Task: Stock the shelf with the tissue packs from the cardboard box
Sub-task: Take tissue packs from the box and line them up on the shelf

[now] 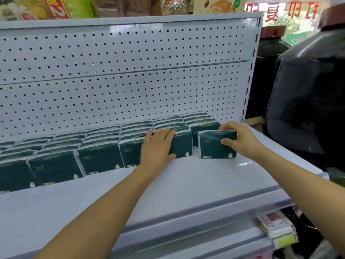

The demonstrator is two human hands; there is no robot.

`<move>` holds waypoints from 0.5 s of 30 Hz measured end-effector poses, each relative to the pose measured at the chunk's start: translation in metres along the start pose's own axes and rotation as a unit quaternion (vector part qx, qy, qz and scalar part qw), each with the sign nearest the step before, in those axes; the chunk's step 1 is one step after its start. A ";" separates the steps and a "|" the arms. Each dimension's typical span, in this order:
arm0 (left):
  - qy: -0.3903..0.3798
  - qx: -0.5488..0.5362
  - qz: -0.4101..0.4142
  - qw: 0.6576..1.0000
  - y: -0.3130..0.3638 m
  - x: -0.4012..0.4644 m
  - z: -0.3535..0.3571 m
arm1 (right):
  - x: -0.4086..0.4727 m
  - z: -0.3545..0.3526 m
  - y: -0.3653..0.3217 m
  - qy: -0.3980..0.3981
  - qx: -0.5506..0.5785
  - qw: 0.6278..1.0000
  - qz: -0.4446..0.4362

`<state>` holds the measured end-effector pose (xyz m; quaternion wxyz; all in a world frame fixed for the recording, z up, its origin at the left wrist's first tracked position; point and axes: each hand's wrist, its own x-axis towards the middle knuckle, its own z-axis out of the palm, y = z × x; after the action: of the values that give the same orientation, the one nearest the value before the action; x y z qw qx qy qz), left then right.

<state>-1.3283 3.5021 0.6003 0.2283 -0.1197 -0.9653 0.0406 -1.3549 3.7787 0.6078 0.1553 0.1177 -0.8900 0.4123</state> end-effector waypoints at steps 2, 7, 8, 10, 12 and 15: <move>0.007 0.018 0.012 1.000 -0.002 0.004 0.004 | 0.010 0.006 0.001 0.012 -0.038 0.999 -0.011; 0.047 0.006 0.028 0.998 -0.003 0.009 0.011 | 0.025 0.024 0.003 0.057 -0.077 0.995 -0.033; 0.054 0.000 0.028 0.998 -0.004 0.009 0.012 | 0.026 0.027 0.003 0.062 -0.076 0.995 -0.034; 0.056 -0.010 0.029 0.998 -0.004 0.009 0.014 | 0.027 0.031 0.002 0.071 -0.079 0.994 -0.039; 0.058 -0.002 0.030 0.998 -0.004 0.010 0.015 | 0.028 0.034 0.003 0.074 -0.084 0.993 -0.048; 0.078 0.005 0.023 0.997 -0.007 0.012 0.020 | 0.029 0.035 0.007 0.065 -0.082 0.993 -0.058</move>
<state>-1.3491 3.4982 0.5882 0.3022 -0.1437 -0.9414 0.0418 -1.3903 3.7541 0.5928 0.2459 0.1284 -0.9005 0.3349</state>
